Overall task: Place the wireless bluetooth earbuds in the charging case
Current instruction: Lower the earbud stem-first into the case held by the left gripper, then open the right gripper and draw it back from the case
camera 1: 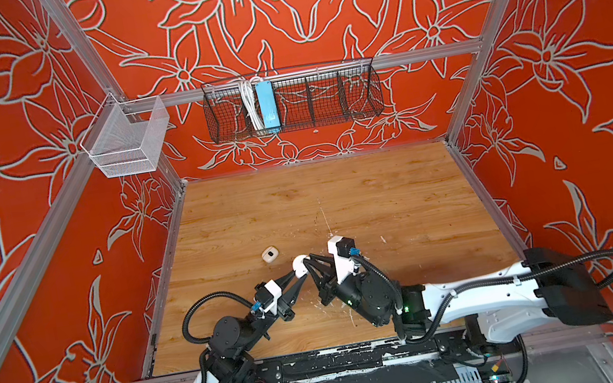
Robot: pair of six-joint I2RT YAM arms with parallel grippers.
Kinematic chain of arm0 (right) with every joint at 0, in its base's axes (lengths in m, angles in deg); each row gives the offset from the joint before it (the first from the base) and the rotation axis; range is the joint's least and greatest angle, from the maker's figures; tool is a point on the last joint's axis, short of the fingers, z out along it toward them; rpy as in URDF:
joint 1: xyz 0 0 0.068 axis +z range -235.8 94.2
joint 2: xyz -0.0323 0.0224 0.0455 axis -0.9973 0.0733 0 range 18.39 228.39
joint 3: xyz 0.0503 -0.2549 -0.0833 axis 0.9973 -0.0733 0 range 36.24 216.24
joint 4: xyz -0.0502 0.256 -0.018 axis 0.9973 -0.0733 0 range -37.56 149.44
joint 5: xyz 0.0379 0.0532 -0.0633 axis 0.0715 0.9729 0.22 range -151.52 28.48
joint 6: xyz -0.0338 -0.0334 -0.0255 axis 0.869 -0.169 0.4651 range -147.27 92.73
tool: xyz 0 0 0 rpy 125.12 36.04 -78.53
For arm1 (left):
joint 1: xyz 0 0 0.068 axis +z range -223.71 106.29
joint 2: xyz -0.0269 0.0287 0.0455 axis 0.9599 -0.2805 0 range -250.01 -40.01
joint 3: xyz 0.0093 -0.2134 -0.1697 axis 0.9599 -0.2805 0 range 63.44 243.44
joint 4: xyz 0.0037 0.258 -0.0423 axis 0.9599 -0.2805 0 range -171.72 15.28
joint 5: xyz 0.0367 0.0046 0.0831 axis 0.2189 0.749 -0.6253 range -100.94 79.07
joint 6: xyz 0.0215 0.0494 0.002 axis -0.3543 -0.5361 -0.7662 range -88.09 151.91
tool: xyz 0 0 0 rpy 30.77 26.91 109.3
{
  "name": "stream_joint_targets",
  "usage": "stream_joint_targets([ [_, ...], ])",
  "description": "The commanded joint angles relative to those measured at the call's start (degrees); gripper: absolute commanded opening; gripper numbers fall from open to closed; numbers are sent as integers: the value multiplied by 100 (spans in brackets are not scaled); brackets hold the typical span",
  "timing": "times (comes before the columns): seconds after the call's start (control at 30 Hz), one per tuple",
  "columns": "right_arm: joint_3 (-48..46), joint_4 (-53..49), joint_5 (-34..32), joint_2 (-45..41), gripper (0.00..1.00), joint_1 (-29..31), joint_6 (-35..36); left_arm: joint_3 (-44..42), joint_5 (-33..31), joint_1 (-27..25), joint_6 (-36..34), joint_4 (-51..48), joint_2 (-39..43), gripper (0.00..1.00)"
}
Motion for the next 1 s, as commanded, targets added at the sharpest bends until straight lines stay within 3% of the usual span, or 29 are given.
stream_joint_targets([
  [0.0, 71, 66, 121, 152, 10, 52, -204, -41, -114, -38, 35, 90, 87, 0],
  [0.53, -38, -36, 15, 76, 13, 103, -262, -58, -121, -39, 44, 87, 123, 0],
  [0.7, -106, -9, -37, 2, 32, 105, -236, -66, -138, -34, 47, 72, 148, 0],
  [0.97, -258, -74, -179, -321, 42, 113, -94, -66, -140, -38, 44, 76, 149, 0],
])
